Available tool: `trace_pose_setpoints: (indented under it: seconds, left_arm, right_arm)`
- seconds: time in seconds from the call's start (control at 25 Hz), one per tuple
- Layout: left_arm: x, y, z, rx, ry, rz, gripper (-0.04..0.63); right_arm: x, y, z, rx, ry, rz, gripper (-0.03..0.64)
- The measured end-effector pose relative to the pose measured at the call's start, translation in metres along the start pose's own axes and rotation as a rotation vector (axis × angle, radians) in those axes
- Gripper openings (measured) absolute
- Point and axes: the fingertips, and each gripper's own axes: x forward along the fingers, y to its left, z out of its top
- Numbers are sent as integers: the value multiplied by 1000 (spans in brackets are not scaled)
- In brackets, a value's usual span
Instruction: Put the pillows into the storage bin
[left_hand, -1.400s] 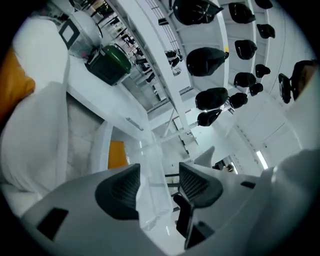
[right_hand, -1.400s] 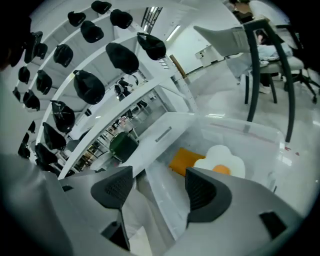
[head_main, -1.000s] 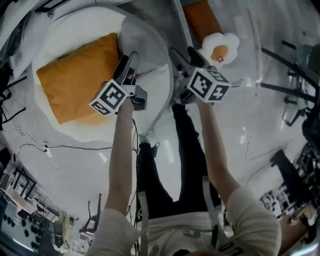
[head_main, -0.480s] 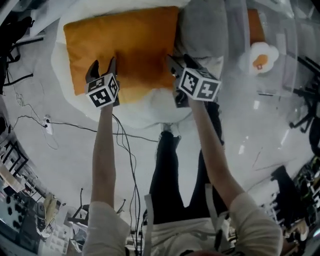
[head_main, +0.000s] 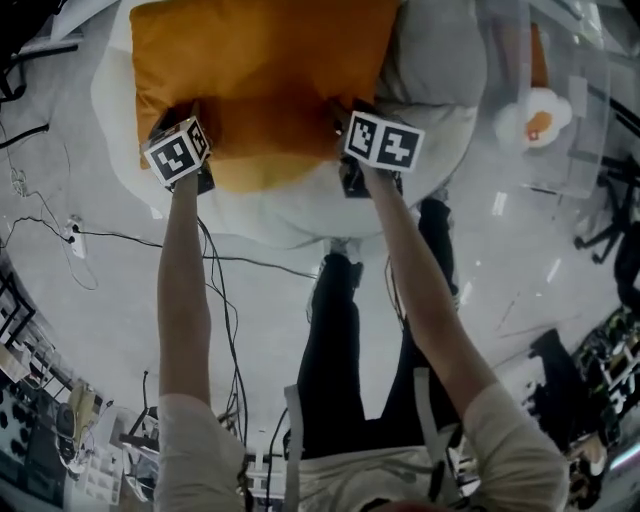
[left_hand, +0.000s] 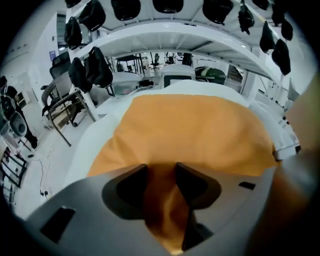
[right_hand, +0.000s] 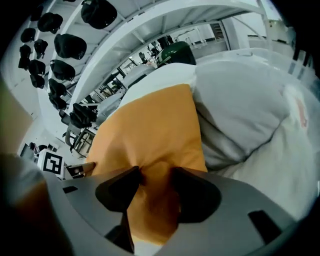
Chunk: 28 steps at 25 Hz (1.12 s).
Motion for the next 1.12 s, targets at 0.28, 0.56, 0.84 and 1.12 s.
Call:
trace_pose_setpoints:
  seconds: [0.28,0.56,0.84,1.12]
  left_arm:
    - [6,13,4,10,37,47,18]
    - [-16,40,9,-85,-68,136,9]
    - [-53,32,69,-147,-264,173,8]
    - [-95,-52,151,-20,-387,73,8]
  right_arm:
    - [14,18,1,-146,67,-68,82]
    - [15,49,-10,-158,44,0,12]
    - [-28,70,39,-207,-94,120,11]
    - [-110,28,73,-123,-230,91,11]
